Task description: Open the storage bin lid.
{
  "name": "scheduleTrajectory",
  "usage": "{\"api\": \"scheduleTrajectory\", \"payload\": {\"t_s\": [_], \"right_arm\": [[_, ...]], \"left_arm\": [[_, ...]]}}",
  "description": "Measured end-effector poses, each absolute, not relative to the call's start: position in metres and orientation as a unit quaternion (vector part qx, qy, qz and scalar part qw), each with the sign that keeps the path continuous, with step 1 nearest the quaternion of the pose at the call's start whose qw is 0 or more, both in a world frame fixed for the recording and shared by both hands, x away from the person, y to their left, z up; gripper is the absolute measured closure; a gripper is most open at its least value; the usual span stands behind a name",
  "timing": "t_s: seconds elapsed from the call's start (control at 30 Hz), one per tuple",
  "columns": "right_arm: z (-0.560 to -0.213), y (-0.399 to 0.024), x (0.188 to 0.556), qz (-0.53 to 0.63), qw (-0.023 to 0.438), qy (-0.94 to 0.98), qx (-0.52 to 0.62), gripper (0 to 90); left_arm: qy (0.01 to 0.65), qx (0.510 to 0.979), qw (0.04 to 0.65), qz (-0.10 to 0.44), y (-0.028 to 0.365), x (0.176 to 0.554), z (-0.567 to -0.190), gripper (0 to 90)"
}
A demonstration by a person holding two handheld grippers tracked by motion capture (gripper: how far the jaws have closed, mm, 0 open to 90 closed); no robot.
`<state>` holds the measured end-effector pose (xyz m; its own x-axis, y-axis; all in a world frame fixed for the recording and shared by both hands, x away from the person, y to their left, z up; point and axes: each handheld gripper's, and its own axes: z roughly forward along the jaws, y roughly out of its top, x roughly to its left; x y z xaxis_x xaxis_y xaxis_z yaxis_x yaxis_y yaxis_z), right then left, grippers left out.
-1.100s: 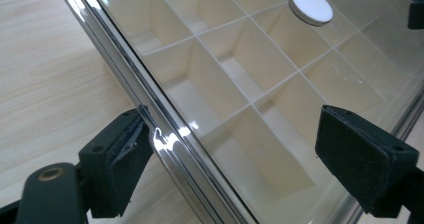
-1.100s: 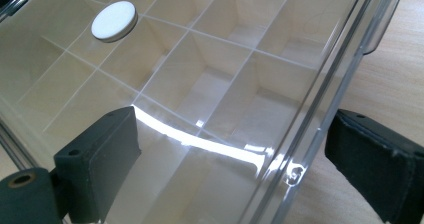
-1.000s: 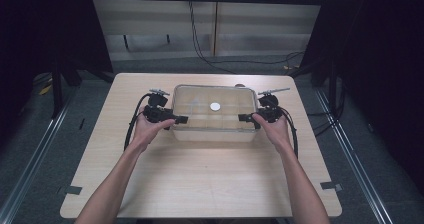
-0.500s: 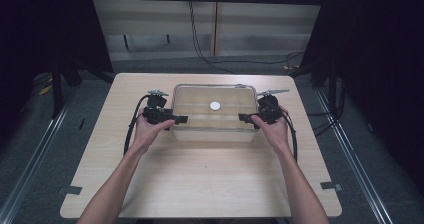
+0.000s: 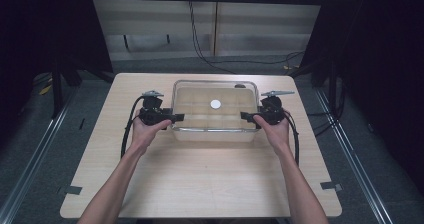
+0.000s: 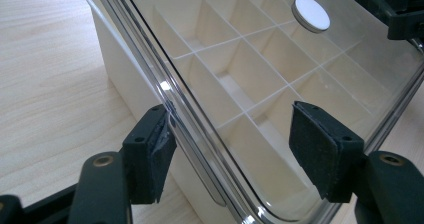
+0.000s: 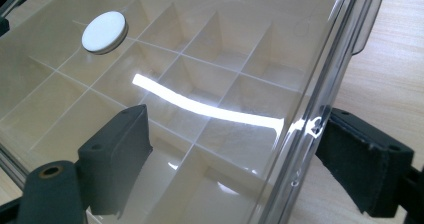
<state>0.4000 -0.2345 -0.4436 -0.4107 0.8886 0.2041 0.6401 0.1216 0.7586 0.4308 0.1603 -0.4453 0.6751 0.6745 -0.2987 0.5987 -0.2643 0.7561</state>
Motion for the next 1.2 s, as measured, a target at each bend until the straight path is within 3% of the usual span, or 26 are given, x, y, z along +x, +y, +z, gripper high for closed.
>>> {"api": "scheduleTrajectory", "payload": {"t_s": [0.83, 1.2], "right_arm": [[-0.431, -0.253, 0.386, 0.462, 0.166, 0.690, 0.532, 50.4], [-0.424, -0.256, 0.378, 0.475, 0.173, 0.678, 0.533, 58.4]], "left_arm": [[0.402, 0.777, 0.478, 0.079, 0.167, 0.422, -0.433, 53.3], [0.393, 0.770, 0.495, 0.089, 0.171, 0.418, -0.428, 57.9]]}}
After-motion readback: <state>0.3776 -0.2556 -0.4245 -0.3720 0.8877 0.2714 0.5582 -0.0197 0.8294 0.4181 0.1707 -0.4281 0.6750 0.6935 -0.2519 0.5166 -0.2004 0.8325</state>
